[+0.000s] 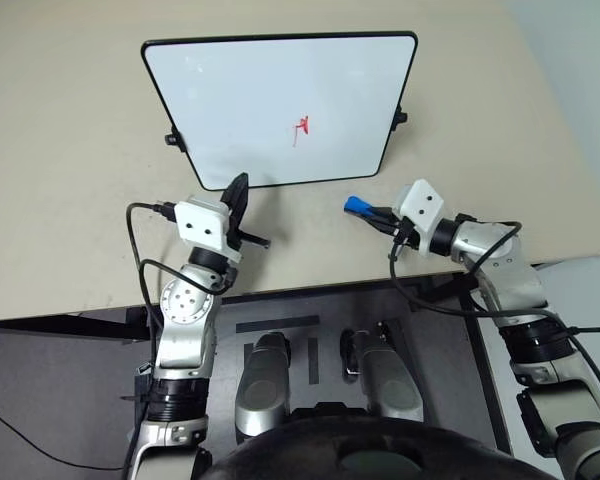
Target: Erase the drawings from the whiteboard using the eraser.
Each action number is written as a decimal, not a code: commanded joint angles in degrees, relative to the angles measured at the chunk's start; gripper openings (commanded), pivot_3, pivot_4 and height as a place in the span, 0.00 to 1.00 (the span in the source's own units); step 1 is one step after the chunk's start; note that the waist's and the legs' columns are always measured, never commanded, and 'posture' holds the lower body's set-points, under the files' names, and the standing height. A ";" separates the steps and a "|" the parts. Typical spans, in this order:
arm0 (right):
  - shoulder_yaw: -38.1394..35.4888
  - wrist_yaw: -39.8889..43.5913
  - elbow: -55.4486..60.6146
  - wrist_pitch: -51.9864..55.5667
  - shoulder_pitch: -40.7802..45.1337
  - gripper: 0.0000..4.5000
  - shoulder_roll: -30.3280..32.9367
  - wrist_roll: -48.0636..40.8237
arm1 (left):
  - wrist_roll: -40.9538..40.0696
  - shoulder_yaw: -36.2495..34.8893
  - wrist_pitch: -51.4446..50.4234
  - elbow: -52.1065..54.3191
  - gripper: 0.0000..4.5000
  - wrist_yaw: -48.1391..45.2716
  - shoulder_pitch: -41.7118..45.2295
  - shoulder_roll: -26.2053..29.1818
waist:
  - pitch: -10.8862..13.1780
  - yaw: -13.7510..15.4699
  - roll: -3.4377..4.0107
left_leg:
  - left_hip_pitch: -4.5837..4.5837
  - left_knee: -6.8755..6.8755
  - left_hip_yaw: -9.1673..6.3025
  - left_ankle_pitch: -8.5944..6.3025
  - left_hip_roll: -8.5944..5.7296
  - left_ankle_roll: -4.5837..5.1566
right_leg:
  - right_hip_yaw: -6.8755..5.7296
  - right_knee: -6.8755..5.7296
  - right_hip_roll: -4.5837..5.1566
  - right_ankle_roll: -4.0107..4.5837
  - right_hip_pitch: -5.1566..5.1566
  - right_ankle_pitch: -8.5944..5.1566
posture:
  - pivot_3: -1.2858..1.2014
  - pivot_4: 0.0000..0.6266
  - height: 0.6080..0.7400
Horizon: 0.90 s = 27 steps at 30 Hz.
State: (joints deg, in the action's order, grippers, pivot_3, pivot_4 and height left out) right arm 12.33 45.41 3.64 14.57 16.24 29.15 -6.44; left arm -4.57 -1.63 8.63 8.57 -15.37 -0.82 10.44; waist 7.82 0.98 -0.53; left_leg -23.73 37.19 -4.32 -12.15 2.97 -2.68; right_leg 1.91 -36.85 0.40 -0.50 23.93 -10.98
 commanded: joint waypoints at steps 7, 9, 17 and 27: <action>0.55 -0.30 -0.28 -1.31 -0.21 0.00 -0.21 1.98 | -0.09 0.15 1.49 0.12 0.00 -0.09 1.36 0.01 | 0.00 0.00 0.00 | 0.01 0.00 0.00 0.00 0.01 0.00 | 0.00 0.00 0.00 0.01 0.00 0.00 | 0.52 0.24 1.00; 0.31 -0.07 0.43 -2.11 -0.12 0.00 -0.05 2.08 | -0.12 0.08 1.43 0.22 0.00 -0.17 1.28 0.10 | 0.00 0.00 0.00 | 0.01 0.00 0.00 0.00 0.01 0.00 | 0.00 0.00 0.00 0.01 0.00 0.01 | 0.52 0.24 1.00; 1.73 2.55 7.90 -8.92 5.48 0.00 -1.35 1.95 | -0.41 -0.68 1.57 0.57 0.00 -0.95 -0.52 1.00 | 0.01 -0.31 0.01 | 0.00 -0.02 0.01 -0.01 0.02 -0.01 | 0.00 0.00 -0.02 0.01 0.03 0.00 | 0.52 0.24 1.00; 9.87 -11.40 -16.70 -43.19 22.90 0.00 -3.74 25.60 | -0.29 -0.78 2.26 0.61 0.00 -0.49 -1.83 1.15 | 0.00 -0.02 0.01 | 0.01 -0.04 -0.09 -0.01 0.11 -0.02 | -0.02 -0.03 0.08 0.20 0.19 0.12 | 0.52 0.24 1.00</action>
State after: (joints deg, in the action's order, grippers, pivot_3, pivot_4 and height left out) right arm 21.83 38.71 -10.13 -22.77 36.90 25.28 14.84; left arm -4.78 -2.26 9.71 8.14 -16.09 -3.00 11.73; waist 7.82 0.96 -0.53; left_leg -23.74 37.15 -4.39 -12.16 3.07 -2.70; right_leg 1.88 -36.88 0.54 -0.28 24.16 -10.85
